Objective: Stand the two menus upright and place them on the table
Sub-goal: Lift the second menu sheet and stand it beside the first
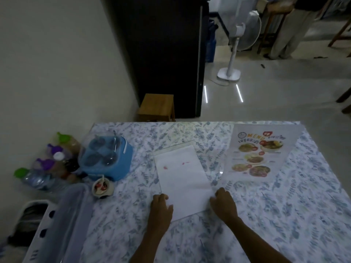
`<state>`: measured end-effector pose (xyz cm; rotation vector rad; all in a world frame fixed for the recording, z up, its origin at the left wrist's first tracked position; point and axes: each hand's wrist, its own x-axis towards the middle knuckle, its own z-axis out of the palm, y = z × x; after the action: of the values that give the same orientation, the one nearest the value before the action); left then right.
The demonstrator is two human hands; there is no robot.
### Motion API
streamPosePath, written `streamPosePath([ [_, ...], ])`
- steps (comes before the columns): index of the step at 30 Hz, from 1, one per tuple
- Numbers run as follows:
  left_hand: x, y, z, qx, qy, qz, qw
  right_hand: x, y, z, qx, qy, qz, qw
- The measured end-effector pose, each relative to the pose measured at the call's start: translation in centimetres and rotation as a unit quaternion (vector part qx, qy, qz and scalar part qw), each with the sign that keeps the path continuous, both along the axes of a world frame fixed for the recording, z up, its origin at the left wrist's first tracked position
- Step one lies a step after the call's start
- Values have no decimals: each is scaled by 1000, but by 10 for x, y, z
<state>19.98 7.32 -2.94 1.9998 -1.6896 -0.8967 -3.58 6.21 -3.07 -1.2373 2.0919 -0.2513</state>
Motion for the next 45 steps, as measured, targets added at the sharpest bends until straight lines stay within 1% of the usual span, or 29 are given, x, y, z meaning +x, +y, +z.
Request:
streamPosePath([
  [5, 12, -3, -4, -5, 24, -9, 1000, 9, 0, 4, 19, 10, -19, 1000],
  [9, 18, -5, -6, 0, 40, -4, 999, 19, 7, 2, 12, 32, -23, 999],
  [11, 26, -8, -8, 10, 58, 1, 998, 26, 12, 2, 7, 32, -41, 999],
  [15, 45, -18, -10, 52, 119, 21, 991, 35, 19, 8, 1, 31, -99, 995],
  [18, 60, -18, 1, 74, 193, 6, 978, 36, 26, 13, 6, 6, -105, 994],
  [20, 72, -17, 6, 64, 223, -18, 973, 35, 32, 20, -8, -24, -124, 992],
  [23, 85, -13, 12, 35, 203, -59, 977, 32, 42, 42, -52, -100, -155, 981],
  [29, 87, -14, 35, 4, 196, -140, 971, 19, 48, 97, -97, -195, -133, 967],
  [35, 83, -26, 69, -69, 165, -141, 974, 6, 43, 139, -134, -275, -138, 942],
  [37, 83, -27, 81, -110, 152, -162, 969, 5, 44, 152, -146, -293, -132, 936],
  [39, 82, -27, 94, -133, 167, -164, 963, 5, 47, 166, -157, -300, -118, 933],
  [42, 79, -28, 115, -144, 206, -142, 957, 5, 53, 182, -172, -298, -91, 934],
  [45, 78, -28, 125, -140, 203, -155, 957, 4, 56, 192, -189, -294, -72, 934],
])
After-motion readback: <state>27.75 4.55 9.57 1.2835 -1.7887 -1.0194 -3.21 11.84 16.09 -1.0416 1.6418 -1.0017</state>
